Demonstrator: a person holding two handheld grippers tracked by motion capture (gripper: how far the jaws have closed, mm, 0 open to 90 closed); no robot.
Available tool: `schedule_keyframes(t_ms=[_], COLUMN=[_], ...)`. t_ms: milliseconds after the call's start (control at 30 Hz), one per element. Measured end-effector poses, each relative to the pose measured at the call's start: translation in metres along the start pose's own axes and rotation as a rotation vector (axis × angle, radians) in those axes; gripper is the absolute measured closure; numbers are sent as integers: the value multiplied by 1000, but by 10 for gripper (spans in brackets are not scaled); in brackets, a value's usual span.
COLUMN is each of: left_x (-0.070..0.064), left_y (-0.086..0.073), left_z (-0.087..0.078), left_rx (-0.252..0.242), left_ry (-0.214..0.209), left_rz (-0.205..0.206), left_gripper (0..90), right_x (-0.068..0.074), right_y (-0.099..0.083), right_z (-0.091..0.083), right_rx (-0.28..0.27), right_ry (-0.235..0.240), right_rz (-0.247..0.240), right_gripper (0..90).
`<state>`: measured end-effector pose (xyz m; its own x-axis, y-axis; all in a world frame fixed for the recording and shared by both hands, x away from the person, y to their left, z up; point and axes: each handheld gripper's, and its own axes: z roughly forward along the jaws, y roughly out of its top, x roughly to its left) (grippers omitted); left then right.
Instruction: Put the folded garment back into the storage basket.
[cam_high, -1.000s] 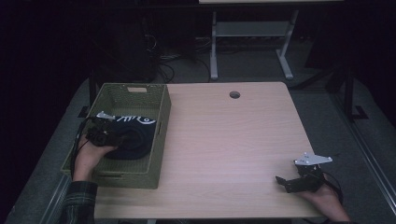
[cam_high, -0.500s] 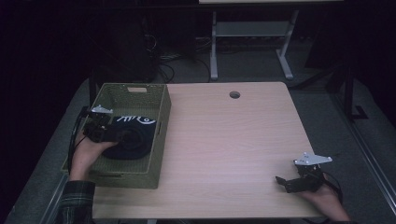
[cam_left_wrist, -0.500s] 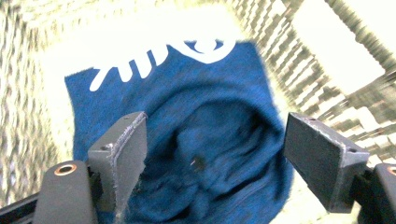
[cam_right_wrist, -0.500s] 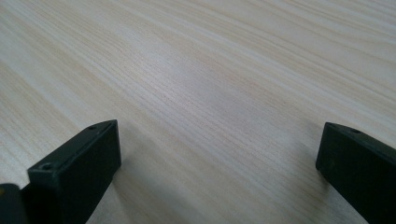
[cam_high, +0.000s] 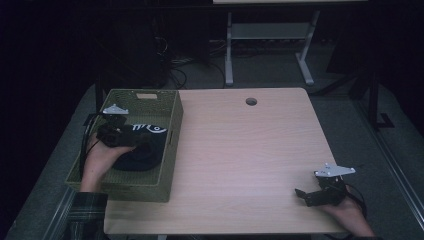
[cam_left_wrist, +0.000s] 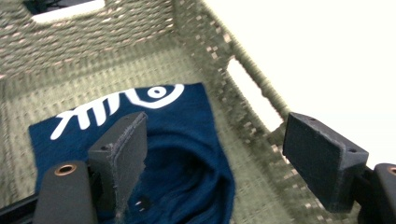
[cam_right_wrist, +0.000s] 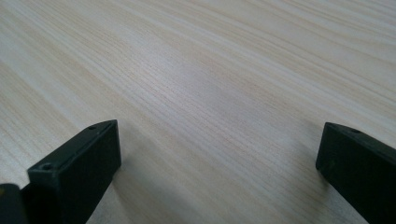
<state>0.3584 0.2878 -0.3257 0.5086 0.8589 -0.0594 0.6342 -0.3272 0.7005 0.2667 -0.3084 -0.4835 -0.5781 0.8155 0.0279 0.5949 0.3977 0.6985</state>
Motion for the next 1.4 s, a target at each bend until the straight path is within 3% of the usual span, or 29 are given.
schedule_keyframes(t_ms=[400, 867, 1133, 1400], left_x=[-37, -95, -123, -154], left_y=[16, 27, 25, 12], left_z=[14, 51, 68, 86], left_rx=[-47, -37, -44, -39], left_ry=[-69, -186, -236, -271], left_rz=[27, 107, 135, 179], left_gripper=[212, 156, 153, 154], right_x=[0, 0, 0, 0], right_y=[0, 0, 0, 0], right_z=[0, 0, 0, 0], right_rx=[1, 1, 1, 0], right_ry=[0, -1, -1, -1], right_rz=[2, 1, 1, 0], right_gripper=[0, 0, 0, 0])
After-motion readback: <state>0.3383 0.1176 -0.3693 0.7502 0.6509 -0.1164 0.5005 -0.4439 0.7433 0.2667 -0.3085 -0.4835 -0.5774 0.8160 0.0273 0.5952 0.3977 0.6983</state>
